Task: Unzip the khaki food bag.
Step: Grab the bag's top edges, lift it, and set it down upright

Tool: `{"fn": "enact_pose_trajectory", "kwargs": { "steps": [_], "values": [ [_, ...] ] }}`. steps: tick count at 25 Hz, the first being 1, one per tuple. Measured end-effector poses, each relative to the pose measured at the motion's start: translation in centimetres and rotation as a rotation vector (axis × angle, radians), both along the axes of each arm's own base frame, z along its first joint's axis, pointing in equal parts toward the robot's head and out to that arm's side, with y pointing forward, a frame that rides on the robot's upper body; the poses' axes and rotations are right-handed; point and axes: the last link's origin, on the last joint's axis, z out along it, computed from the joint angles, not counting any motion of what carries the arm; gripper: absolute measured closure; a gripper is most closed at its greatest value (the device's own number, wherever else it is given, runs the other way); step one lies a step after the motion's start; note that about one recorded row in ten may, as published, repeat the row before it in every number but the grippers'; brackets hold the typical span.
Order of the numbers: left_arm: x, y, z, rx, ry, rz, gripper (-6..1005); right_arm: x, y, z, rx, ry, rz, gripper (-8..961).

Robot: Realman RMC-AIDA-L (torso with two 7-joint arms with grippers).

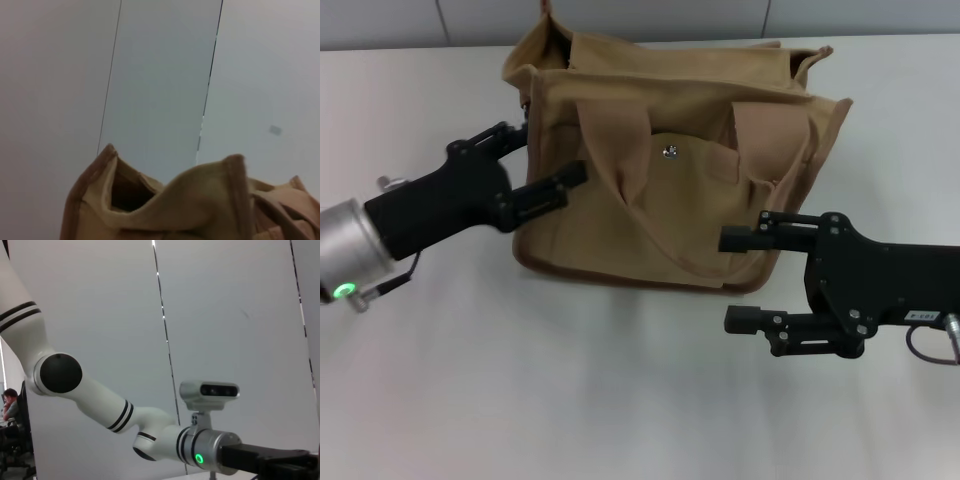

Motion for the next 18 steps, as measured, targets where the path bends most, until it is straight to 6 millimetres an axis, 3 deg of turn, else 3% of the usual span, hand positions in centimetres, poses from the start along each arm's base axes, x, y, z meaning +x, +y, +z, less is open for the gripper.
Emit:
{"fn": "enact_pose_trajectory", "kwargs": {
  "steps": [4, 10, 18],
  "values": [
    [0.2, 0.3, -0.24, 0.02, 0.0, -0.004, 199, 0.43, -0.34, -0.05, 0.003, 0.0, -0.017, 255],
    [0.18, 0.18, -0.25, 0.037, -0.01, -0.004, 382, 0.85, -0.67, -0.09, 0.006, 0.0, -0.035, 259],
    [0.22, -0.04, -0.33, 0.031, -0.019, -0.008, 735, 0.78, -0.67, -0.34, -0.001, 0.004, -0.042, 265]
  ]
}}
